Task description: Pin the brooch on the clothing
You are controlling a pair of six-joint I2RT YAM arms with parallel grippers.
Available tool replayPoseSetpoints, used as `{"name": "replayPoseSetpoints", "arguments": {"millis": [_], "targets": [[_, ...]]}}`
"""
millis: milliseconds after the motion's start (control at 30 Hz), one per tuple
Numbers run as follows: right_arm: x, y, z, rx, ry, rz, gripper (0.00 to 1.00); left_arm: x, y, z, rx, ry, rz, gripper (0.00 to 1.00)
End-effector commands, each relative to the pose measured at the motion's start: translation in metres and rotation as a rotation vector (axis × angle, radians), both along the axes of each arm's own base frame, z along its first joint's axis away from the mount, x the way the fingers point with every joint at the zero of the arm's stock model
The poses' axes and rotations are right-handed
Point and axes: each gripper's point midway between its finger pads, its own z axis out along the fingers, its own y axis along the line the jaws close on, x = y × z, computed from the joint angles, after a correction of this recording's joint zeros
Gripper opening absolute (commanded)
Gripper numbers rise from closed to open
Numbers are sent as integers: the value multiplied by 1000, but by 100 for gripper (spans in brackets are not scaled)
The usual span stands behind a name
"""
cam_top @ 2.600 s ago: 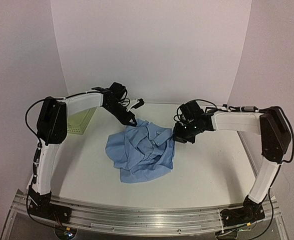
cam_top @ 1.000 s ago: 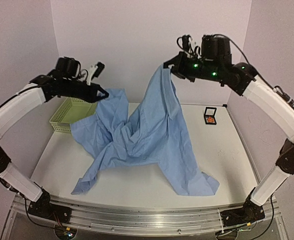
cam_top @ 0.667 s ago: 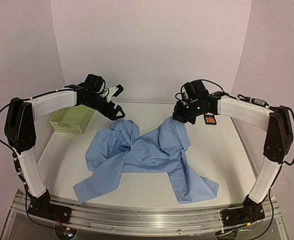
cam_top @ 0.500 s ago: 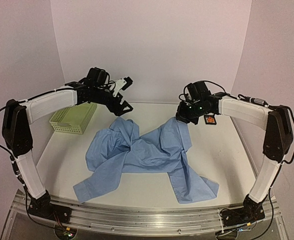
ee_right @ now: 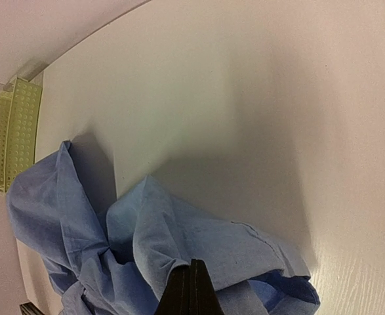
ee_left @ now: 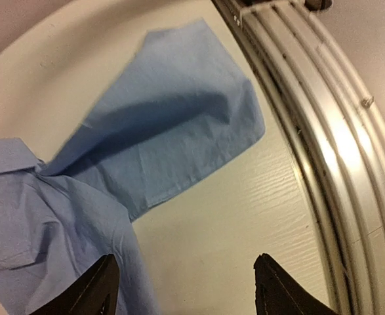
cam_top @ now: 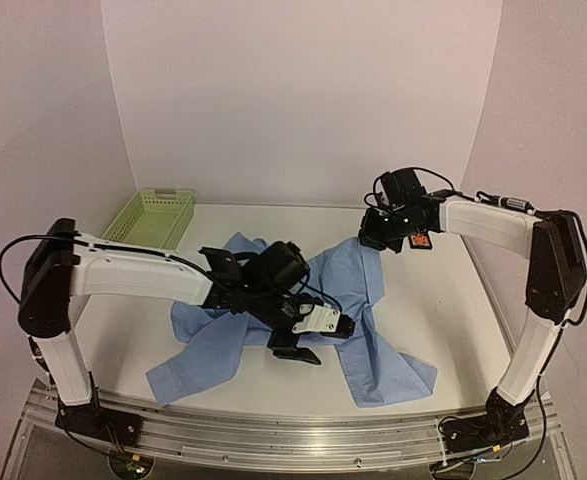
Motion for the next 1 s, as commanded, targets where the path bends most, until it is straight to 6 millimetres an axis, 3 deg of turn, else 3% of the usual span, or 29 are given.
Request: {"name": "replayPoseSetpoints", "arguments": {"millis": [0, 67, 167, 400, 633, 800, 867, 967], "targets": [[-5, -2, 15, 10, -47, 18, 0, 29, -17, -32, 53, -131, 23, 72], [-6, -4, 16, 5, -52, 18, 0, 37, -19, -54, 102, -137, 43, 71], [-8, -6, 17, 0, -60, 18, 0, 46, -23, -69, 125, -160, 64, 71], [-11, -9, 23, -8, -80, 29, 0, 71, -46, -71, 106, -223, 126, 68], [-15, -14, 32, -17, -104, 26, 0, 73, -30, -100, 199, -229, 98, 59], [-13, -19, 35, -36, -123, 6, 0, 88, -30, -104, 199, -265, 109, 56], [-14, -19, 36, -36, -124, 9, 0, 98, -32, -101, 191, -277, 129, 50], [-13, -19, 39, -38, -133, 8, 0, 110, -34, -94, 168, -310, 157, 25]]}}
